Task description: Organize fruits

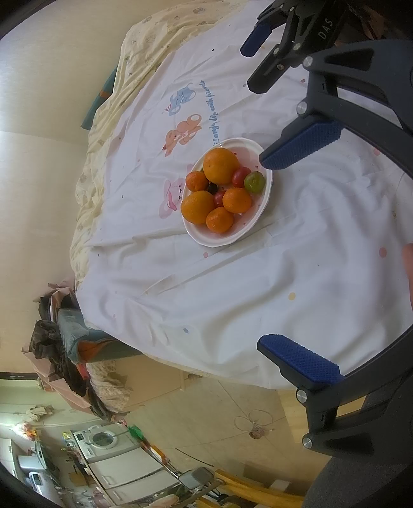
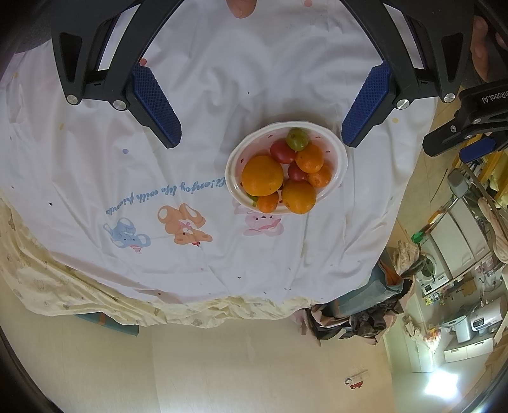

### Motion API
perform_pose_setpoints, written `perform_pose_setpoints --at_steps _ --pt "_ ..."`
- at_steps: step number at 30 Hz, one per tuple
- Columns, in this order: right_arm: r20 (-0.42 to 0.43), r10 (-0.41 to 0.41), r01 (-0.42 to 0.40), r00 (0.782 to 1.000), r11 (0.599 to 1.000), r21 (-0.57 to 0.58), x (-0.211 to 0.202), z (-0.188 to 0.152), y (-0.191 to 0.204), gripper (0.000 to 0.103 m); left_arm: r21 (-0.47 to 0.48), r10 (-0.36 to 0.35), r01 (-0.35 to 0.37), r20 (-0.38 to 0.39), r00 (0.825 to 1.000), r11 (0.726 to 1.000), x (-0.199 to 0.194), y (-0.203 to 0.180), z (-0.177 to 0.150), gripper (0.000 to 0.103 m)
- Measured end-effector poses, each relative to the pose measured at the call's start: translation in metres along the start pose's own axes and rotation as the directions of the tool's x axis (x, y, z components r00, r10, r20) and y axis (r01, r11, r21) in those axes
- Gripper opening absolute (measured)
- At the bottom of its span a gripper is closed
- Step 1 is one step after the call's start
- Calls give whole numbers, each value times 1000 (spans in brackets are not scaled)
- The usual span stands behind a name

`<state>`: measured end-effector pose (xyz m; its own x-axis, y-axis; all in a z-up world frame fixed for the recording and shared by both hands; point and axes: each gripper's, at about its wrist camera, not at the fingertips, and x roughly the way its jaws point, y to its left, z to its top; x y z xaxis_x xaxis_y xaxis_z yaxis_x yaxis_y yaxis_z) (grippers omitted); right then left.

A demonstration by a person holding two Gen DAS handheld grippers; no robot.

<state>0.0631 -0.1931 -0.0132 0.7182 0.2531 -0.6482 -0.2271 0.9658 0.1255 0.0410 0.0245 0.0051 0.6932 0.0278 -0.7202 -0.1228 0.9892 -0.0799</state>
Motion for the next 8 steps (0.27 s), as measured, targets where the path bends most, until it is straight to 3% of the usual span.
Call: perform_pose_setpoints --at_steps 8 --pt "2 1 -1 1000 1000 -1 0 0 0 103 9 13 -13 -1 1000 1000 2 -1 -5 103"
